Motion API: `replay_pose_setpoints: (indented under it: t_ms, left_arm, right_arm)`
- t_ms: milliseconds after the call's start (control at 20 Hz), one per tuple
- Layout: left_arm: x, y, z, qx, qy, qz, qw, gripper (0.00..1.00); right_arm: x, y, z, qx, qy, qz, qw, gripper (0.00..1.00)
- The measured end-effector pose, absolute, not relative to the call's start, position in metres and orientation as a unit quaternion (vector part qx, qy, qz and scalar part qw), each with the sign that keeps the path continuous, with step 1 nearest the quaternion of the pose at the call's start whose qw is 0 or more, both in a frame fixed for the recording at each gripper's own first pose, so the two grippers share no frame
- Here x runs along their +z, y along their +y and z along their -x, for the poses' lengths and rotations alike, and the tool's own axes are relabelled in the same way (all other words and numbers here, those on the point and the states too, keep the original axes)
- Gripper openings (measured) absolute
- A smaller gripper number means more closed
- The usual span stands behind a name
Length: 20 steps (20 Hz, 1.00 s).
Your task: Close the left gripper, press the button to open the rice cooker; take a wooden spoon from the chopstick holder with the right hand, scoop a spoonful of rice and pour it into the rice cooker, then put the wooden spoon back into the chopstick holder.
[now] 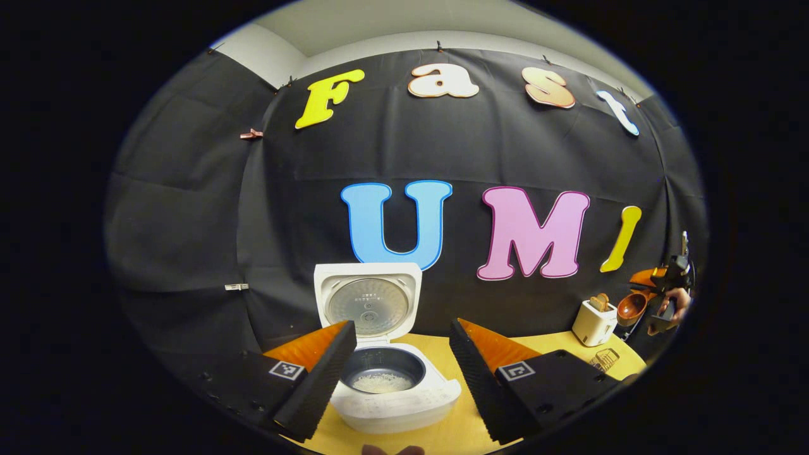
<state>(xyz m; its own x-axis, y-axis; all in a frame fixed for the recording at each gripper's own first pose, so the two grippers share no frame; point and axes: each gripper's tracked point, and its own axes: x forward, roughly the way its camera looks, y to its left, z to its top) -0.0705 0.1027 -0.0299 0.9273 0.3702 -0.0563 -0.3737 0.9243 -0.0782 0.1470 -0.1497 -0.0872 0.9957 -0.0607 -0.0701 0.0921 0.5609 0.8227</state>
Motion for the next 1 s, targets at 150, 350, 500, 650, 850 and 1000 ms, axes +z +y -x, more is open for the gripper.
replay_pose_setpoints:
  t_ms: [150, 350, 500, 650, 850, 1000]
  left_arm:
    - [-0.027, 0.091, 0.068, 0.190, 0.026, 0.041, 0.981, 0.95]
    - [-0.021, 0.077, 0.066, 0.189, 0.031, 0.029, 0.981, 0.95]
    - [-0.019, 0.070, 0.068, 0.190, 0.035, 0.027, 0.981, 0.95]
    - [-0.015, 0.068, 0.070, 0.193, 0.038, 0.018, 0.980, 0.95]
    - [-0.014, 0.066, 0.072, 0.195, 0.043, 0.012, 0.980, 0.95]
    - [-0.016, 0.067, 0.074, 0.199, 0.045, 0.015, 0.979, 0.95]
  right_arm:
    - [-0.124, -0.185, -0.150, -0.074, 0.038, -0.425, 0.901, 0.10]
    - [-0.178, -0.213, -0.145, -0.102, 0.076, -0.364, 0.923, 0.10]
    - [-0.202, -0.217, -0.154, -0.112, 0.094, -0.324, 0.935, 0.10]
    - [-0.227, -0.211, -0.165, -0.108, 0.113, -0.290, 0.944, 0.11]
    - [-0.254, -0.201, -0.174, -0.092, 0.139, -0.260, 0.951, 0.11]
    - [-0.270, -0.197, -0.181, -0.087, 0.154, -0.250, 0.952, 0.12]
